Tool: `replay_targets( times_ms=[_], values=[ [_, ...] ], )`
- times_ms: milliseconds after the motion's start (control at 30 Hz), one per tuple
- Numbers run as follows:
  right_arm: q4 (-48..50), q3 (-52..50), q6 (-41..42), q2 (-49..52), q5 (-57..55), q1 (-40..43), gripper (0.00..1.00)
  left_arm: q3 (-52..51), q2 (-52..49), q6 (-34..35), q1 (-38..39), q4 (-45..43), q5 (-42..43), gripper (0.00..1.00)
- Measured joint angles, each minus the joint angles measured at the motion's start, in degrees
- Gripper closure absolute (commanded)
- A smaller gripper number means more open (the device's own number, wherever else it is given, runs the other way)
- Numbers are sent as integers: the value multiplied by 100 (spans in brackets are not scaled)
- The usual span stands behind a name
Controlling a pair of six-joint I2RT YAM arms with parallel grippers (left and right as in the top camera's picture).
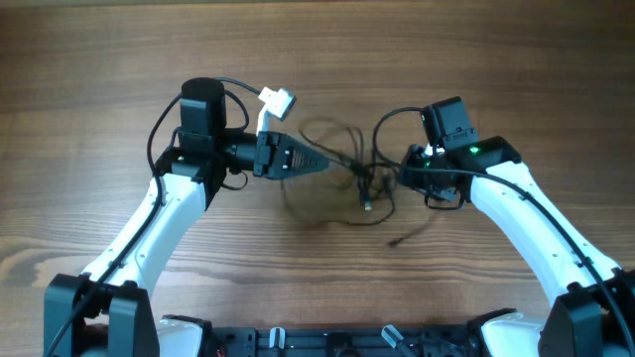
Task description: Untangle cables
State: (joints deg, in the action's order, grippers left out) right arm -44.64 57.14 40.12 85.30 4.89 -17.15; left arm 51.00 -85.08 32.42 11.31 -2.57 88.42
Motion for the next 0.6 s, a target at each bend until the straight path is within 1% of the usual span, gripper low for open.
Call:
replay_targets(
  times_ms=[100, 133, 167, 200, 233, 267, 300, 367, 433, 467, 500, 533, 567, 600],
  values=[
    [-474, 0, 367, 0, -1191, 2, 58, 0, 0, -4, -22, -2, 50, 75],
    [-516, 0, 431, 0, -1429, 20, 53, 0, 0, -7, -59, 2, 66, 76],
    [-505, 0, 490, 0, -1633, 37, 52, 0, 0, -7, -186, -2, 66, 76],
    [-286, -4, 352, 0, -1589, 52, 50, 0, 0, -7, -310, 7, 61, 70],
    [57, -11, -2, 0, -1263, 66, 49, 9, 0, -7, -389, 55, -2, 60],
    [289, -11, -337, 0, -861, 74, 49, 22, 2, -26, -422, 254, -131, 56],
    [461, -9, -697, 0, -393, 74, 49, 37, 2, -9, -404, 625, -511, 50],
    [522, -9, -1191, 0, 352, 70, 46, 42, 2, -22, -219, 1554, -1768, 44],
    [525, -11, -1384, 0, 664, 70, 38, 31, 2, -24, 201, 2111, -3381, 44],
    [505, -11, -1453, 0, 737, 70, 36, 31, 0, -24, 557, 2190, -4369, 43],
    [494, -11, -1478, 0, 772, 70, 36, 31, 0, -22, 745, 2201, -4872, 41],
    [485, -11, -1495, 0, 820, 70, 35, 33, 0, -22, 1043, 2188, -5613, 41],
    [483, -11, -1495, 0, 848, 70, 35, 31, 0, -22, 1515, 2197, -6579, 40],
    [483, -11, -1495, 0, 894, 70, 35, 33, -20, 17, 1794, 2190, -7254, 38]
  ],
)
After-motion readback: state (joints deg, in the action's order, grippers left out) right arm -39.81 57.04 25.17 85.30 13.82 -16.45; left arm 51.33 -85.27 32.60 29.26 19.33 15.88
